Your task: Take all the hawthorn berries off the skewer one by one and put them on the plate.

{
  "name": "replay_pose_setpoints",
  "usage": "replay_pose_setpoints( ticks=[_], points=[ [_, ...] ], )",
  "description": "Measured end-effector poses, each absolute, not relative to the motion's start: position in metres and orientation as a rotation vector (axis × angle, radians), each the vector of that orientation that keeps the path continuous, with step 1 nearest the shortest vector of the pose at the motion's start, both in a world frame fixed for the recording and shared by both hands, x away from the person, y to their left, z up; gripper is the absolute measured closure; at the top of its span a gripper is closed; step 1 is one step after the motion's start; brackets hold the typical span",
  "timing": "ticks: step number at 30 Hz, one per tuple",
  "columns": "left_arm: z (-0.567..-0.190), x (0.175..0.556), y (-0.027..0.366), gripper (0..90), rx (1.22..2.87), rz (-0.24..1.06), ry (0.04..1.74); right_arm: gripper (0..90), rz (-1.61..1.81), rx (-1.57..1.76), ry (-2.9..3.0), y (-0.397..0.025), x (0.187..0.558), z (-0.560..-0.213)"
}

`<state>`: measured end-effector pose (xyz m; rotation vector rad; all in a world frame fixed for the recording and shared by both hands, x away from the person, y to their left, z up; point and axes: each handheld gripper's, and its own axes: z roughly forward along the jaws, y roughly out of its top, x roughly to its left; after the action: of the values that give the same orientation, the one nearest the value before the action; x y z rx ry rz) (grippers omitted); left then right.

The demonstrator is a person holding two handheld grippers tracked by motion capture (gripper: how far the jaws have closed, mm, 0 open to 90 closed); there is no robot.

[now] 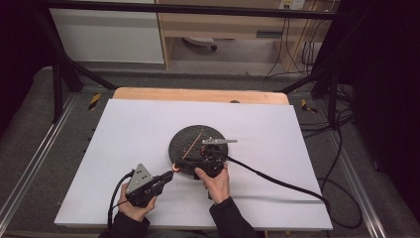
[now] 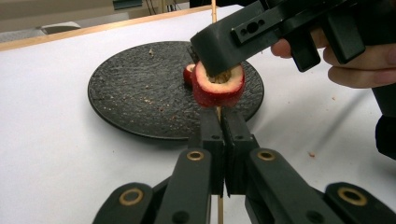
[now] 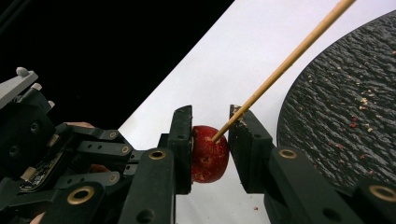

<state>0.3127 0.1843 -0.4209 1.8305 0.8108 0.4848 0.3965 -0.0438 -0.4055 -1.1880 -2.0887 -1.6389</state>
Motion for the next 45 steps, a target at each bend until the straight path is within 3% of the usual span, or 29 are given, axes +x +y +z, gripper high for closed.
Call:
replay_pose_setpoints(
  ticks=[4, 11, 22, 45],
  points=[
    [-0.42, 0.312, 0.185, 88.4, 1.828, 0.497, 0.808, 71.4, -1.662, -1.185, -2.09, -0.044, 0.396, -0.405],
    [-0.42, 0.311, 0.185, 88.4, 1.823, 0.508, 0.812, 61.4, -1.649, -1.182, -2.093, -0.042, 0.393, -0.408],
    [-0.42, 0.311, 0.184, 88.5, 1.821, 0.511, 0.806, 70.6, -1.631, -1.165, -2.046, -0.042, 0.394, -0.408],
    [-0.416, 0.31, 0.188, 88.5, 1.793, 0.521, 0.8, 71.6, -1.753, -1.259, -2.04, -0.07, 0.422, -0.368]
  ],
)
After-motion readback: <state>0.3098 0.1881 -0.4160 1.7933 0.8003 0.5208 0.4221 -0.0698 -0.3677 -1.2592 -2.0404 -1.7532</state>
